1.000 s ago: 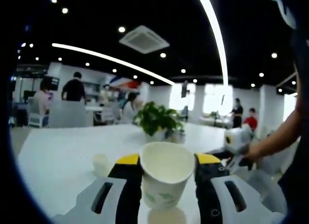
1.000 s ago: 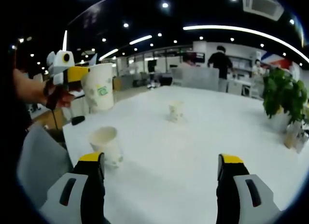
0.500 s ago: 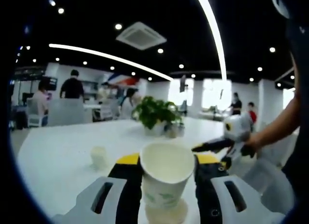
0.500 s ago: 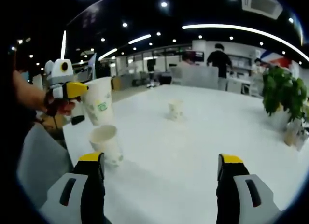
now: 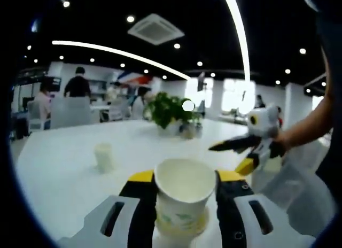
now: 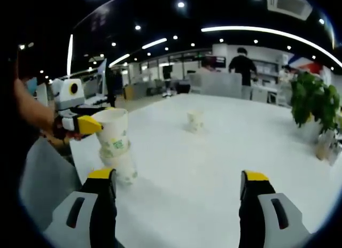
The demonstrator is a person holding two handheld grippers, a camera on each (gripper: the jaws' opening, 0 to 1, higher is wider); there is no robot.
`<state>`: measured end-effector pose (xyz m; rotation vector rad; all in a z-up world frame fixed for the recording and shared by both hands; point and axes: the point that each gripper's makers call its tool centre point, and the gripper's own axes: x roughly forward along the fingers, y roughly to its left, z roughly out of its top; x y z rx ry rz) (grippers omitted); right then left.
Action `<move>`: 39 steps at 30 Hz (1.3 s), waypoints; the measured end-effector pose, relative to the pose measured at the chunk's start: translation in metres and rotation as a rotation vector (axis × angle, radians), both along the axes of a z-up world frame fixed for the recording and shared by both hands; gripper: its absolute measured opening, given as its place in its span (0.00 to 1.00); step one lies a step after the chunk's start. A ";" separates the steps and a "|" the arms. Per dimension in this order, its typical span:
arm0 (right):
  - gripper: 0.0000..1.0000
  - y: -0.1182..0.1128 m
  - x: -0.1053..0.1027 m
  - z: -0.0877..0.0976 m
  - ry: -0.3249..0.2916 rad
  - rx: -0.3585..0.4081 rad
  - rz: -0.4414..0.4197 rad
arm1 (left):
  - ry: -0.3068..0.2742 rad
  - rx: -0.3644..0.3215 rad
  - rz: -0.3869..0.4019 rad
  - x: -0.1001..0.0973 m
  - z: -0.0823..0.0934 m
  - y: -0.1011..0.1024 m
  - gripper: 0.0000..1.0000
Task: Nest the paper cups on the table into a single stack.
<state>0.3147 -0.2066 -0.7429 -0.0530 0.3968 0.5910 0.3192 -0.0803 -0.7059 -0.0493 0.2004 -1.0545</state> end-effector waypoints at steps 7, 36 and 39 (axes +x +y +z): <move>0.95 -0.002 -0.001 0.001 0.002 -0.004 -0.003 | 0.024 0.045 -0.004 -0.002 -0.021 0.001 0.41; 0.95 0.003 0.004 0.002 -0.001 -0.002 0.010 | -0.018 0.034 0.193 0.034 0.008 0.043 0.98; 0.95 0.004 0.007 0.004 -0.008 -0.005 0.014 | -0.023 0.053 0.235 0.041 0.016 0.062 0.98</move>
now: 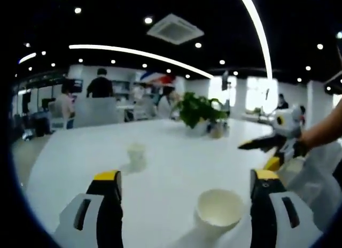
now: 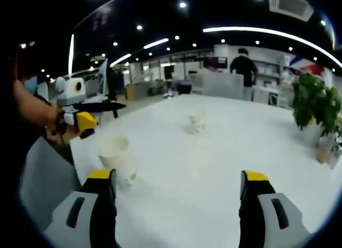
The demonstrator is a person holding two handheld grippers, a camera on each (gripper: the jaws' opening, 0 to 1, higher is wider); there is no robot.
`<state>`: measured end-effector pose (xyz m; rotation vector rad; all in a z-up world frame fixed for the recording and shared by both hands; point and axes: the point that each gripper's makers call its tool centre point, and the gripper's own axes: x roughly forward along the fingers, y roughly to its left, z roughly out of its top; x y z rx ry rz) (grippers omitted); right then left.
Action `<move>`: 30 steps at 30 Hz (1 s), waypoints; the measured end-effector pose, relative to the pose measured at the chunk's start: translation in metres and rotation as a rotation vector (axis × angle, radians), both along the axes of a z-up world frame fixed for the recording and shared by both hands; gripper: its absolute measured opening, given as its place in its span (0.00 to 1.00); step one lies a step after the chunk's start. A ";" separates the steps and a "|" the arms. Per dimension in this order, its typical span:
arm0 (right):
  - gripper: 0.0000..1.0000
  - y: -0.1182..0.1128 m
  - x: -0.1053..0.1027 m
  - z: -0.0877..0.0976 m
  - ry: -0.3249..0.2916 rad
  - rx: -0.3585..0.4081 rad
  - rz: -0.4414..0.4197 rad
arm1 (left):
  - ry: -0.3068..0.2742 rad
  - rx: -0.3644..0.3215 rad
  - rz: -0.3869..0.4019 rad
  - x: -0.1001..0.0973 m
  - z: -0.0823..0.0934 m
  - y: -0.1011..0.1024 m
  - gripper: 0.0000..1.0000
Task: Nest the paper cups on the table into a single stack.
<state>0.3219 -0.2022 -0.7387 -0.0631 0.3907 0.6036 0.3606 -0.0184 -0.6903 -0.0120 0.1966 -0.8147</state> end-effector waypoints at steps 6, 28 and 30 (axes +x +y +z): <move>0.96 -0.001 0.007 0.005 -0.012 -0.003 0.004 | -0.019 0.064 0.075 0.009 -0.002 0.038 0.98; 0.97 0.006 0.032 0.006 -0.031 -0.007 0.015 | 0.007 0.101 0.206 -0.004 -0.013 0.107 0.98; 0.97 0.008 0.034 0.004 -0.028 -0.012 0.021 | 0.009 0.098 0.209 -0.002 -0.012 0.110 0.98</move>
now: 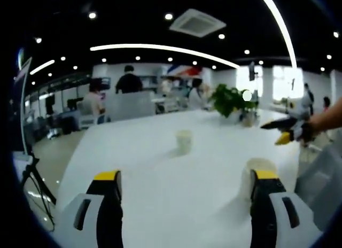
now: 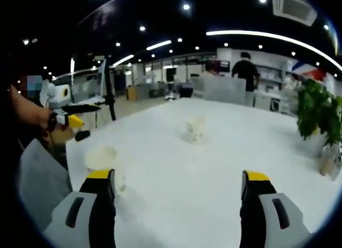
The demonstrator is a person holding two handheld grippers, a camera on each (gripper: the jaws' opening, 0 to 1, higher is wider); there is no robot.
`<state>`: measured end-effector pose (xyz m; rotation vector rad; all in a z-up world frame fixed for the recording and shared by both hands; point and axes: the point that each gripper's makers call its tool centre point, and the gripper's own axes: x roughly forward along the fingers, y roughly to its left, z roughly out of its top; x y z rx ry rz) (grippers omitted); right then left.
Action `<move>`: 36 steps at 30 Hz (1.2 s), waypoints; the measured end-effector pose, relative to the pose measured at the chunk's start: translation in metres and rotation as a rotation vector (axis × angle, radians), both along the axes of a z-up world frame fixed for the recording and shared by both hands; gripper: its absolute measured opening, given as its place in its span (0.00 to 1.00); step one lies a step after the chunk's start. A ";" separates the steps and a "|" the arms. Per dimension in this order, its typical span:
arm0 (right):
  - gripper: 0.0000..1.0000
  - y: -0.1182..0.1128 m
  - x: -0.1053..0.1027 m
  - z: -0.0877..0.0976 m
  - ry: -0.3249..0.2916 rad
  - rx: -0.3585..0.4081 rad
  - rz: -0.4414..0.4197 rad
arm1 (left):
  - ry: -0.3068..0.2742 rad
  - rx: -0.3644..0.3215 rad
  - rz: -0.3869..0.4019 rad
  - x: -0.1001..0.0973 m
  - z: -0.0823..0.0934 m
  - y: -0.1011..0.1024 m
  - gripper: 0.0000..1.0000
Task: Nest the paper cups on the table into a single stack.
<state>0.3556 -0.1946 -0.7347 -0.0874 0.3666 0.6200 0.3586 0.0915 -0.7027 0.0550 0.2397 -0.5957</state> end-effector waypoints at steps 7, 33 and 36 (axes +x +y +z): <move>0.98 0.002 0.011 0.004 -0.013 0.007 0.004 | 0.013 0.008 -0.007 0.001 -0.002 0.003 0.98; 0.98 0.012 0.074 0.008 -0.084 -0.001 0.033 | 0.036 0.018 -0.024 0.001 -0.012 -0.004 0.98; 0.97 0.012 0.083 0.004 -0.084 0.004 0.026 | 0.041 0.026 -0.026 -0.002 -0.016 -0.006 0.98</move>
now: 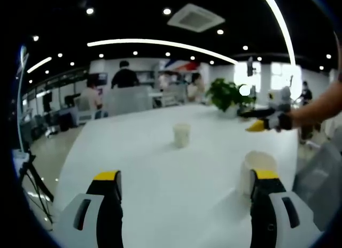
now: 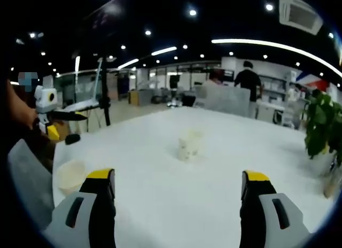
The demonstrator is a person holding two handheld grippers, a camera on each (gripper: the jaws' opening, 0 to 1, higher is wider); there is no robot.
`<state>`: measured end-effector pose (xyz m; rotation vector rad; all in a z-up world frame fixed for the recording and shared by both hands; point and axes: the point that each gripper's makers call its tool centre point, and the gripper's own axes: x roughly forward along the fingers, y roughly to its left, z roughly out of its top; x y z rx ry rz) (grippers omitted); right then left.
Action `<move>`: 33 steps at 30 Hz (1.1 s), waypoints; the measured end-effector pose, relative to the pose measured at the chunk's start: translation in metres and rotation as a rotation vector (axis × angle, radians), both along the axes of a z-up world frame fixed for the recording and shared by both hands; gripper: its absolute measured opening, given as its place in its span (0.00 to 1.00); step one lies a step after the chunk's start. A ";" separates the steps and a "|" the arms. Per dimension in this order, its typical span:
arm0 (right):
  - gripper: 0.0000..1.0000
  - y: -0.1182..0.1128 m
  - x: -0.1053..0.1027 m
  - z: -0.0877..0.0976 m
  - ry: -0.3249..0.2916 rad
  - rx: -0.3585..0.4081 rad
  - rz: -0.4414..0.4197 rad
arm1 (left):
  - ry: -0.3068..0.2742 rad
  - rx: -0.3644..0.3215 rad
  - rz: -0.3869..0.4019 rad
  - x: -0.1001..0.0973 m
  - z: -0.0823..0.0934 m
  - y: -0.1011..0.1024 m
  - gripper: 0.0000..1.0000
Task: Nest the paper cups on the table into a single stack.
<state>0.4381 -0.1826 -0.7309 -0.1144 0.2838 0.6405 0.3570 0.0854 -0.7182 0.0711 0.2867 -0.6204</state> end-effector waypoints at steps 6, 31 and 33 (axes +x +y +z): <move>0.96 0.001 0.019 -0.010 0.017 0.008 -0.019 | 0.016 -0.012 -0.002 -0.004 -0.002 -0.002 0.98; 0.96 0.039 0.086 -0.015 0.001 0.077 0.054 | -0.014 -0.011 0.067 -0.003 -0.003 0.002 0.95; 0.96 0.038 0.094 -0.013 -0.004 0.087 0.036 | -0.005 -0.062 0.087 -0.002 0.002 0.000 0.96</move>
